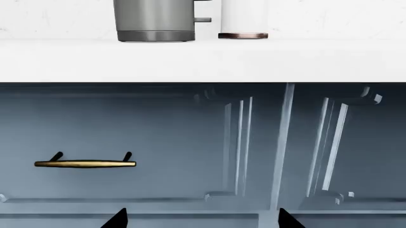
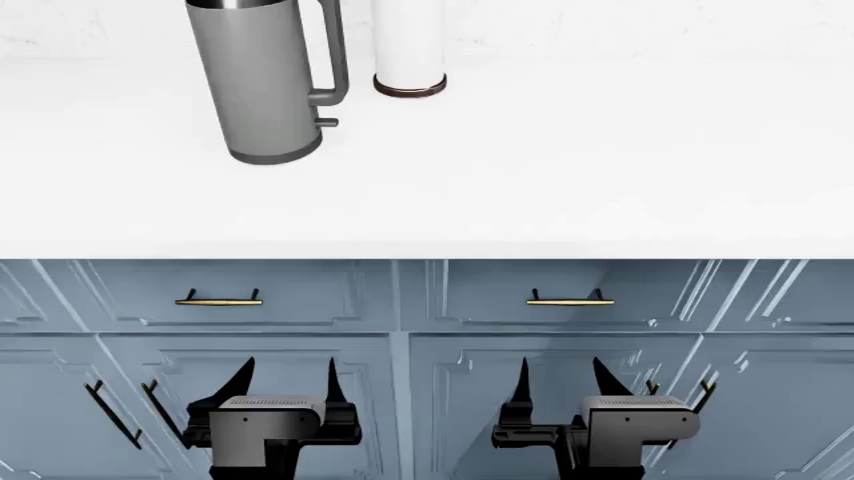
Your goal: Press down the lever to turn on the electric kettle.
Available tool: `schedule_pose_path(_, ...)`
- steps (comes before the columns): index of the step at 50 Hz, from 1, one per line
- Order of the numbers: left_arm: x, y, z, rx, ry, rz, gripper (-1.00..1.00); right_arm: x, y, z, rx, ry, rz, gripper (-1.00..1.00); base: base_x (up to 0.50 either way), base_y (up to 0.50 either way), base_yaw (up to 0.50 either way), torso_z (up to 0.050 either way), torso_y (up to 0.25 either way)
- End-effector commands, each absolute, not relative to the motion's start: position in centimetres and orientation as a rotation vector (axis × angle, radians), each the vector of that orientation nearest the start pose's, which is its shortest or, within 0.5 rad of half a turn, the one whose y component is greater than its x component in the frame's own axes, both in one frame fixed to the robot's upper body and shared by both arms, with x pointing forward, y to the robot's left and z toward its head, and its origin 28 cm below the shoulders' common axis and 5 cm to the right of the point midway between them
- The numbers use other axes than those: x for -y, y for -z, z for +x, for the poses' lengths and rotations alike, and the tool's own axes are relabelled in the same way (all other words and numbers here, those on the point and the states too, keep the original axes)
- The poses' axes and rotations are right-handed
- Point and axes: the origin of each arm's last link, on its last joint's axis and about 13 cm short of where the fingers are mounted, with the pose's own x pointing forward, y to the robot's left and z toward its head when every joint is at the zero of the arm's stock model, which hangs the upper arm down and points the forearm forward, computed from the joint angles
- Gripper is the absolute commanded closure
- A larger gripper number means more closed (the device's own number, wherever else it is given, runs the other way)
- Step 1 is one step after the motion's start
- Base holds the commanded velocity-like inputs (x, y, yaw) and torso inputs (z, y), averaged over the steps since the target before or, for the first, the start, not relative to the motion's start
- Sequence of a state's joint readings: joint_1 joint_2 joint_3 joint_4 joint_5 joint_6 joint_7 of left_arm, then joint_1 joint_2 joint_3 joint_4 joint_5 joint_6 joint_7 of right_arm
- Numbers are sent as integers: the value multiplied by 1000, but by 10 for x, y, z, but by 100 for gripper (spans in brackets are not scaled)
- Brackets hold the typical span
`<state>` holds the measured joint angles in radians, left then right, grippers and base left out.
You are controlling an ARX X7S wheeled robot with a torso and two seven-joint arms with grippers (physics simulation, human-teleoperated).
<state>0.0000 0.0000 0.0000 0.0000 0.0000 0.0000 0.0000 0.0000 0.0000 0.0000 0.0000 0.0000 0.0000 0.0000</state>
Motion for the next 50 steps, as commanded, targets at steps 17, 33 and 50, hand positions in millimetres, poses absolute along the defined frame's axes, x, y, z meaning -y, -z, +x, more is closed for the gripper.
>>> schedule_pose_path(17,-206,-14,210,6,7,4,-100,95,-12,213,10,-6,6,-100,0,206,0,0,0)
schedule_pose_path(33,-205,-14,210,9,6,12,-100,94,-12,211,14,-15,-5,-100,0,500,0,0,0)
schedule_pose_path(50,-204,-15,210,23,12,25,-100,94,-12,211,20,-20,-18,-100,0,112,0,13,0)
